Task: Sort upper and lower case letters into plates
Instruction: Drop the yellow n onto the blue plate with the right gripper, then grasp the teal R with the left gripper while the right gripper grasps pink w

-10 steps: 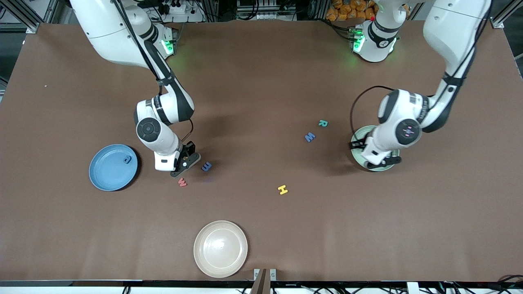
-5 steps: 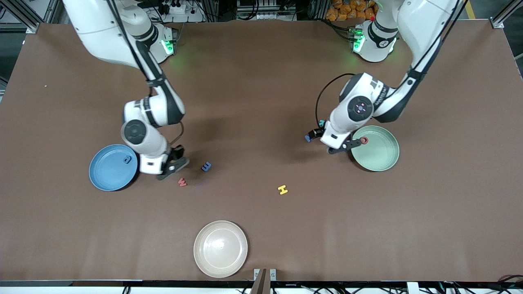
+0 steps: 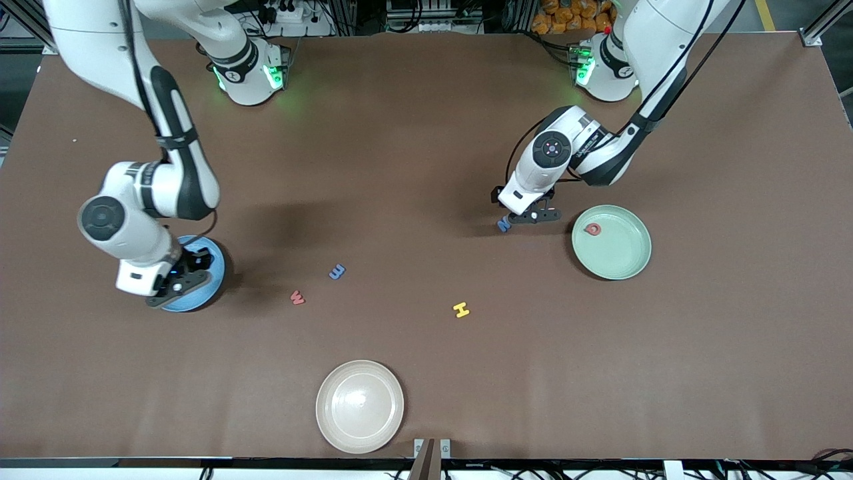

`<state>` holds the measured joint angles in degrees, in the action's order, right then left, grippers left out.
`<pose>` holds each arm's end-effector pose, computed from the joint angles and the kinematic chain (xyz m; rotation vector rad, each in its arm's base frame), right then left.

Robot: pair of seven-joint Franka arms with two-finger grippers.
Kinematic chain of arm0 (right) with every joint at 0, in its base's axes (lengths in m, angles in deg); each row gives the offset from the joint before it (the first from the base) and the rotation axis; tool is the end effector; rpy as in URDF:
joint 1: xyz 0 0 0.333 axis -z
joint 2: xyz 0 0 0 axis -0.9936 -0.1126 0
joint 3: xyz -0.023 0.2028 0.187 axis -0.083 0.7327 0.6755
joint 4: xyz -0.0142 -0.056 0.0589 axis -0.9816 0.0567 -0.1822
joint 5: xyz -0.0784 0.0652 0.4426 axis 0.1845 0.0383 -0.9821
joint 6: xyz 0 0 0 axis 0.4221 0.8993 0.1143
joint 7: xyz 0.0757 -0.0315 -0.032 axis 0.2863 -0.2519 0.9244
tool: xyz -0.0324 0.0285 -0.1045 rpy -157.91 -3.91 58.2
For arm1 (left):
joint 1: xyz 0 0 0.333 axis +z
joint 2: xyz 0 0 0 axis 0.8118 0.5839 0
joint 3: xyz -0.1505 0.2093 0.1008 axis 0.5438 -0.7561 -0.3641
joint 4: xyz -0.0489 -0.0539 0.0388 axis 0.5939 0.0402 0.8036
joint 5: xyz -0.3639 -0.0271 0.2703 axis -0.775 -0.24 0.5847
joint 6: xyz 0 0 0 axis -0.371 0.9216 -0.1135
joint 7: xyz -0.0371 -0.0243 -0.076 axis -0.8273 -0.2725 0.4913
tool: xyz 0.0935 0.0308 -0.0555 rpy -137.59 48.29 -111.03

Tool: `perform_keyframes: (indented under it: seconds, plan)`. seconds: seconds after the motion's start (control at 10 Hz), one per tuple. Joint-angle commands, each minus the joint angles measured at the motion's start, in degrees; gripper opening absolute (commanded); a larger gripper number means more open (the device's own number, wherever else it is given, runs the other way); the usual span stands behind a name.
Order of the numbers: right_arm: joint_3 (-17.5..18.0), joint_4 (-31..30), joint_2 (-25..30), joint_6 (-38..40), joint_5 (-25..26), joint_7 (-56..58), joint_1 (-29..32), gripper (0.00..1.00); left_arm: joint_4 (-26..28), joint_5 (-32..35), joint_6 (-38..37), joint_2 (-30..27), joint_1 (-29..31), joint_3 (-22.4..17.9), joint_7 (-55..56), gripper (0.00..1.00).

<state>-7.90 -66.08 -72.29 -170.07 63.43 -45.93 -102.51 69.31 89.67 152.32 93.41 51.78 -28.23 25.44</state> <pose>0.6315 -0.0415 0.1654 2.9034 0.8508 -0.0185 0.4123 -0.3225 0.0783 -3.1236 -0.0860 0.2153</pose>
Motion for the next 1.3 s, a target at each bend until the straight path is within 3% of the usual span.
perform_keyframes:
  seconds: [0.0,0.1,0.3,0.5,0.7,1.2]
  plan:
    - [0.40,2.00,-0.08,1.57,0.21,2.09,2.70,0.78,1.74,5.80,0.25,-2.17,0.30,0.24,-0.71,1.00]
    - [0.58,3.41,-0.61,2.45,0.03,2.36,3.06,1.00,1.75,10.98,0.34,-1.91,0.30,0.24,-1.15,1.00]
    - [1.80,9.53,-2.01,10.49,-0.93,2.10,2.10,1.00,1.66,16.47,0.43,-1.99,1.08,0.33,-8.04,1.00]
    - [4.43,16.92,-5.69,16.24,-7.41,2.18,1.84,1.00,2.35,16.65,0.43,-2.61,3.36,1.55,-14.75,1.00]
    - [7.16,19.59,-8.77,15.47,-7.88,2.53,0.35,1.00,3.67,17.09,1.22,-2.79,5.91,3.30,-20.03,1.00]
    - [7.87,20.21,-12.65,10.99,-8.23,0.78,-5.98,1.00,4.29,17.18,3.93,-1.83,6.80,6.22,-19.78,1.00]
